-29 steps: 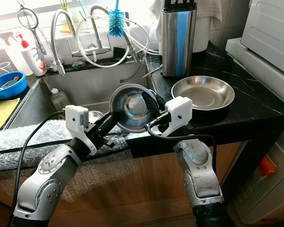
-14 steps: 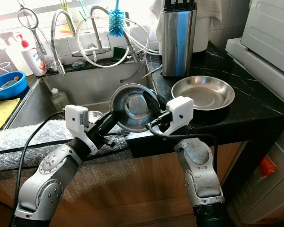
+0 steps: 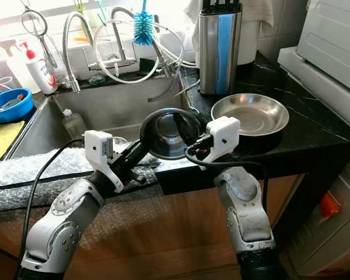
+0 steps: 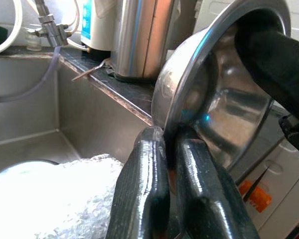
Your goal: Kitchen organization
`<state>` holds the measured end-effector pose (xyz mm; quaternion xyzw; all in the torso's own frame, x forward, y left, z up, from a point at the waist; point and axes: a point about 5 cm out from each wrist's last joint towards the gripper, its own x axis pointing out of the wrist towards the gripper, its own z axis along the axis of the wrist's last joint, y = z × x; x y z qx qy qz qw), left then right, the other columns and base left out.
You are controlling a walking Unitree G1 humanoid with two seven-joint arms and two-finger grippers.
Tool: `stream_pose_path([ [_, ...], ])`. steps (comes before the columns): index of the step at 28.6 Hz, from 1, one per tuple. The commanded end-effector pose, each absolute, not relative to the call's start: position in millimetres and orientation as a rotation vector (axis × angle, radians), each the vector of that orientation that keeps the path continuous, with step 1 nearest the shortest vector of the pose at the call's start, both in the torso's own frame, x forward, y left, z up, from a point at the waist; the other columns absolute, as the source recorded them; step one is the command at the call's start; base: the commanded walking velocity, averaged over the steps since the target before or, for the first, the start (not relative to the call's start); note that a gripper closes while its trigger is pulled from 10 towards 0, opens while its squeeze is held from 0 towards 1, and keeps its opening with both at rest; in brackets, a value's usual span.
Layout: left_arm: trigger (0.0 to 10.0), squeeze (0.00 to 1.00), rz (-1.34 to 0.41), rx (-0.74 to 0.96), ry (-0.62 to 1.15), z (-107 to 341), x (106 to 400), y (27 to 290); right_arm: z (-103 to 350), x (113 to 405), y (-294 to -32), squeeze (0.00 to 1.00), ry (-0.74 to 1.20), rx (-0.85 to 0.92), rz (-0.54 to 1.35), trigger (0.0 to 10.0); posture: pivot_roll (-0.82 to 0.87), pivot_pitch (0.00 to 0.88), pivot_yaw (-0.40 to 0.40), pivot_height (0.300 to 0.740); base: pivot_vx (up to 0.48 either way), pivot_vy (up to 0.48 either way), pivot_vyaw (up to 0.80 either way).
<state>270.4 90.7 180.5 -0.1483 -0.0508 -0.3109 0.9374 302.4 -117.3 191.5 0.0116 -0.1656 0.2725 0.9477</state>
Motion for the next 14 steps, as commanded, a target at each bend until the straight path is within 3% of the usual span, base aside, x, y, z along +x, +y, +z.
stream_pose_path([
  [1,0.0,0.00,-0.584,-0.298,-0.078,175,274,98,202,303,-111,1.00,-0.378,0.041,0.576,10.0,-0.08,0.000,0.133,0.740,0.000,0.000,0.00],
  [2,0.0,0.00,-0.571,-0.304,-0.079,175,275,99,202,303,-111,0.65,-0.374,0.055,0.578,10.0,-0.08,0.000,0.133,0.740,0.000,0.000,0.00],
  [3,0.0,0.00,-0.556,-0.309,-0.081,175,276,100,202,302,-110,0.00,-0.367,0.070,0.584,10.0,-0.08,0.000,0.133,0.740,0.000,0.000,0.00],
  [8,0.0,0.00,-0.518,-0.321,-0.090,175,278,103,201,301,-109,0.00,-0.353,0.108,0.604,10.0,-0.08,0.000,0.132,0.740,0.000,0.000,0.00],
  [9,0.0,0.00,-0.406,-0.324,-0.118,178,285,111,202,299,-106,0.00,-0.340,0.152,0.641,10.0,-0.09,0.000,0.133,0.740,0.000,0.000,0.00],
  [12,0.0,0.00,-0.310,-0.344,-0.142,180,290,118,202,296,-103,0.00,-0.329,0.191,0.676,10.0,-0.09,0.000,0.132,0.740,0.000,0.000,0.00],
  [13,3.8,0.00,-0.263,-0.362,-0.158,181,293,122,202,294,-100,0.00,-0.322,0.207,0.704,10.0,-0.09,0.000,0.132,0.740,0.000,0.000,0.00],
  [14,3.8,0.00,-0.231,-0.374,-0.168,182,294,125,202,293,-99,0.00,-0.316,0.218,0.724,10.0,-0.09,0.000,0.133,0.740,0.000,0.000,0.00],
])
